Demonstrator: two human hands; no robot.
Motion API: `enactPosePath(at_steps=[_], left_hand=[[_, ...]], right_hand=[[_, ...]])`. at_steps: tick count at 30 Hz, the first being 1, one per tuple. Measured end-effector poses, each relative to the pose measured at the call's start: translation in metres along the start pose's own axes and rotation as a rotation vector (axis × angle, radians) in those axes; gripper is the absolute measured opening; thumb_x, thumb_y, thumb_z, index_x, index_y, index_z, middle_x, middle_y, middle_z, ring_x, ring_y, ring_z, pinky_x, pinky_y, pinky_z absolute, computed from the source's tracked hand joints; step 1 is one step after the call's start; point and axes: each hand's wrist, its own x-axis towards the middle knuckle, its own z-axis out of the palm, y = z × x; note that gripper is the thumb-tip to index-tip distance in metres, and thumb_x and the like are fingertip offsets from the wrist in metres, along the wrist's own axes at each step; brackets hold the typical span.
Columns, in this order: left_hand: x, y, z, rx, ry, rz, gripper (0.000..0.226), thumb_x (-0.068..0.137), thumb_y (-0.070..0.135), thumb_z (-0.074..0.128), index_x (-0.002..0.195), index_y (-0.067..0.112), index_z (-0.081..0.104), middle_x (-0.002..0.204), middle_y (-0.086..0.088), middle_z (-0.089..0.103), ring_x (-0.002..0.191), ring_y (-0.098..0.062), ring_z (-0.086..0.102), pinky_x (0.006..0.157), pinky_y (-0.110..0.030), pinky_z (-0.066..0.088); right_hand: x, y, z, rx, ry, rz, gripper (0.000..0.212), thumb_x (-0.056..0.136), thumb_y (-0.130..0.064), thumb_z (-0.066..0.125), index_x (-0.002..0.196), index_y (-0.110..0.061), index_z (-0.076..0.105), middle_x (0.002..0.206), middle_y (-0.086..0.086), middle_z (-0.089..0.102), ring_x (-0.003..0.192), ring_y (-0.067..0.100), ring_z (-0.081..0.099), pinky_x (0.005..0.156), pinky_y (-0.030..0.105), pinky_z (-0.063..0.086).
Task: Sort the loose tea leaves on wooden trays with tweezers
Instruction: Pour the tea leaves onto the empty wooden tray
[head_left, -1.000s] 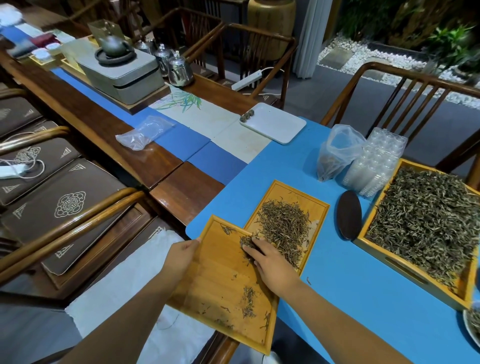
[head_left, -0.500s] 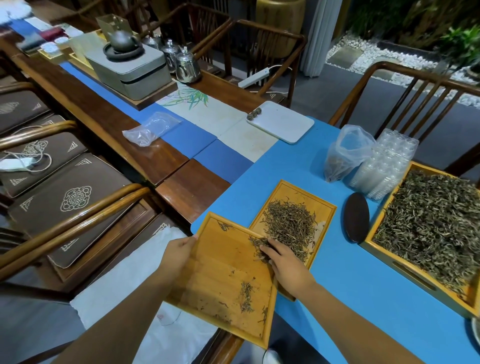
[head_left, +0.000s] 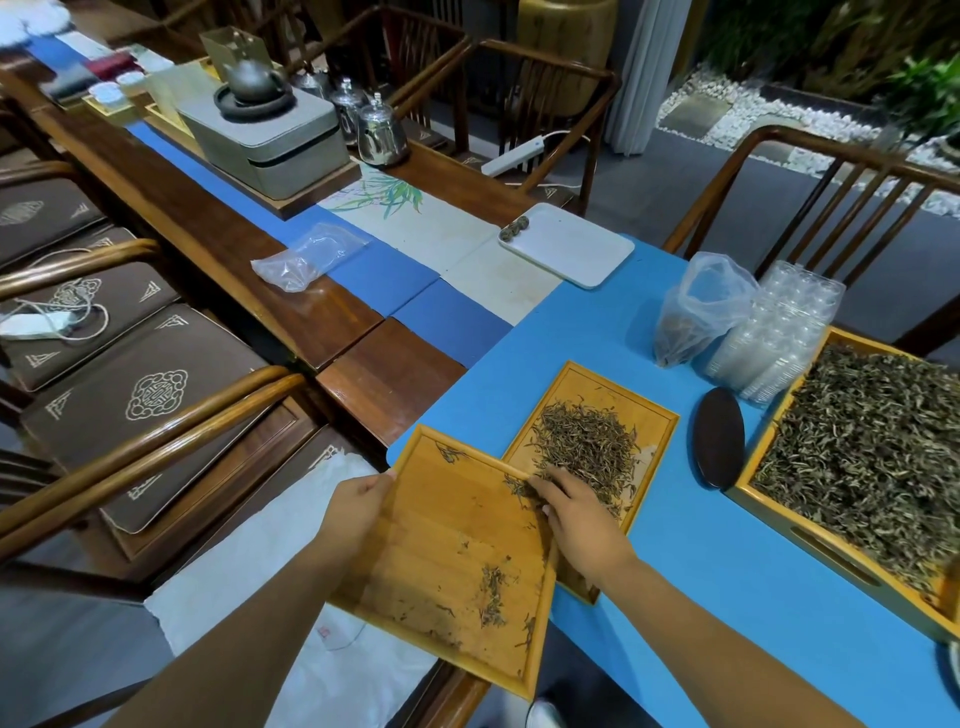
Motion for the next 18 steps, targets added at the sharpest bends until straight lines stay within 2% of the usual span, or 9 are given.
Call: enactPosePath(at_steps=[2,5,11,18], left_hand=[[0.0,0.001,0.002,0.011,-0.013,-0.003,0.047,0.097,0.042,0.04,0.081,0.006,0.065,0.073,-0.01,0.059,0.07,-0.022,0.055,0.065,-0.031,0.047],[0.0,0.003,0.001,0.009,-0.01,0.001,0.043,0.098,0.04,0.04,0.076,0.011,0.063,0.07,-0.005,0.06,0.069,-0.02,0.056,0.064,-0.028,0.046],[-0.002,0.006,-0.006,0.005,0.008,-0.01,0.028,0.096,0.037,0.044,0.078,0.016,0.048,0.078,-0.01,0.046,0.07,-0.022,0.042,0.058,-0.029,0.037],[-0.005,0.004,-0.013,0.03,0.003,0.015,0.028,0.096,0.037,0.044,0.079,0.015,0.05,0.078,-0.011,0.048,0.074,-0.022,0.043,0.066,-0.032,0.036]], right_hand=[[0.001,-0.011,0.001,0.001,-0.023,-0.082,0.046,0.101,-0.016,0.034,0.146,-0.025,0.03,0.157,-0.001,0.021,0.146,0.021,0.015,0.12,0.033,0.017],[0.004,-0.02,0.004,-0.026,-0.065,-0.132,0.046,0.101,-0.018,0.033,0.147,-0.024,0.028,0.156,-0.001,0.022,0.145,0.021,0.016,0.119,0.033,0.018],[-0.003,-0.011,0.006,0.0,-0.099,-0.06,0.047,0.102,-0.02,0.03,0.148,-0.023,0.025,0.158,-0.001,0.02,0.145,0.021,0.016,0.119,0.031,0.016],[-0.014,-0.003,0.003,0.031,-0.102,0.008,0.047,0.102,-0.023,0.029,0.149,-0.021,0.023,0.158,-0.001,0.017,0.144,0.021,0.018,0.117,0.029,0.018]])
